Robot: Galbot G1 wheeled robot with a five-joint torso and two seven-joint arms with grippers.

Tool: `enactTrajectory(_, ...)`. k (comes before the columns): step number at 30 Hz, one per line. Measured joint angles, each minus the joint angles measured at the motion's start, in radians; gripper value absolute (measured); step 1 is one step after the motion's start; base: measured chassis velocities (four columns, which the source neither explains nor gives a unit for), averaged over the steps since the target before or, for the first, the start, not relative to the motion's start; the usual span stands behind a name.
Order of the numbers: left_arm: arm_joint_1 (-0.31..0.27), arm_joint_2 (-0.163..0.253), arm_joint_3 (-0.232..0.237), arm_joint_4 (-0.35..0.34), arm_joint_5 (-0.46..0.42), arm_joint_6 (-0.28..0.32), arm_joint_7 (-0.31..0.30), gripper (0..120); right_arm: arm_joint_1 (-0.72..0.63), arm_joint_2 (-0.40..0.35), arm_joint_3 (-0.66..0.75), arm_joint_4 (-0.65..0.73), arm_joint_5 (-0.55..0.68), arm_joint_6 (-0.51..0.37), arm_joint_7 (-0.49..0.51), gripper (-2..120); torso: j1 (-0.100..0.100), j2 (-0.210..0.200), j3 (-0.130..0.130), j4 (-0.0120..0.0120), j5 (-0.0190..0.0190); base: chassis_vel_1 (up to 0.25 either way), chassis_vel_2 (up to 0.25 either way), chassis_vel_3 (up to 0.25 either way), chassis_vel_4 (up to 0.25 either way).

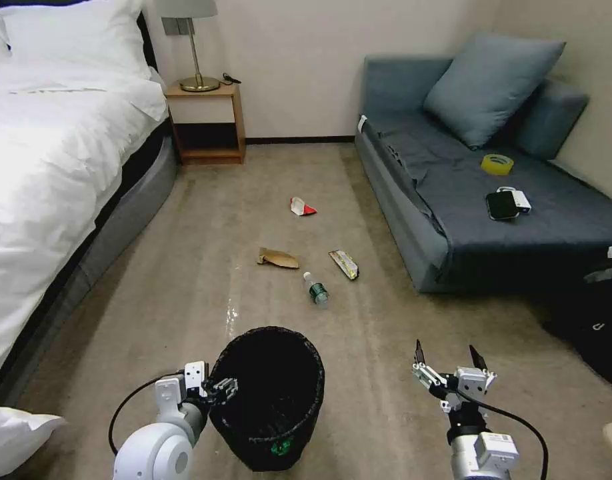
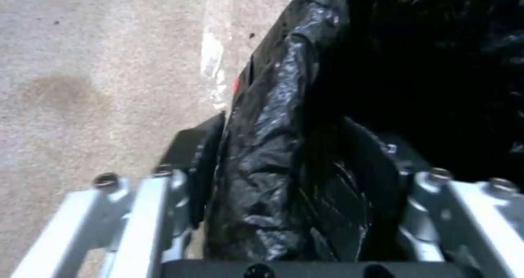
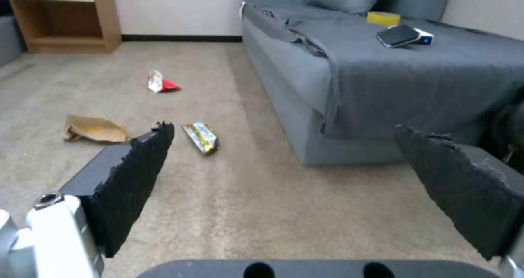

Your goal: Pick up the trash bin, then pick up the garbage on the floor and place it into the trash bin.

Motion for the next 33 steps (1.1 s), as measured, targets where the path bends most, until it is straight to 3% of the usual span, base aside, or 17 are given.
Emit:
enactTrajectory(8,-0.003,0.006,-0.006,0.005,-0.013,-0.002,0.026,20,0.001,0.000,0.004,-0.002,-0.002,0.007,0.006,100,0.000,0.000,0.000,0.0001,0.0000,0.000,0.000,0.000,0.000)
enactTrajectory(14,0.001,0.010,-0.014,-0.001,-0.016,-0.004,0.051,4,-0.001,0.000,0.000,-0.004,-0.007,0.014,0.007,100,0.000,0.000,0.000,0.0000,-0.0002,0.000,0.000,0.000,0.000)
enactTrajectory(19,0.005,0.011,-0.018,0.000,-0.014,-0.015,0.061,4,-0.001,0.000,-0.002,-0.004,-0.010,0.015,0.007,100,0.000,0.000,0.000,0.0000,-0.0003,0.000,0.000,0.000,0.000)
enactTrajectory(20,0.014,0.009,-0.028,0.002,-0.007,-0.049,0.091,4,0.000,0.000,-0.004,-0.005,-0.015,0.015,0.007,100,0.000,0.000,0.000,0.0000,-0.0004,0.000,0.000,0.000,0.000)
enactTrajectory(33,0.026,0.008,-0.060,0.009,0.050,-0.185,0.218,4,0.010,0.000,-0.010,-0.013,-0.025,0.015,0.008,100,0.000,0.000,0.000,0.0000,-0.0001,0.000,0.000,0.000,0.000)
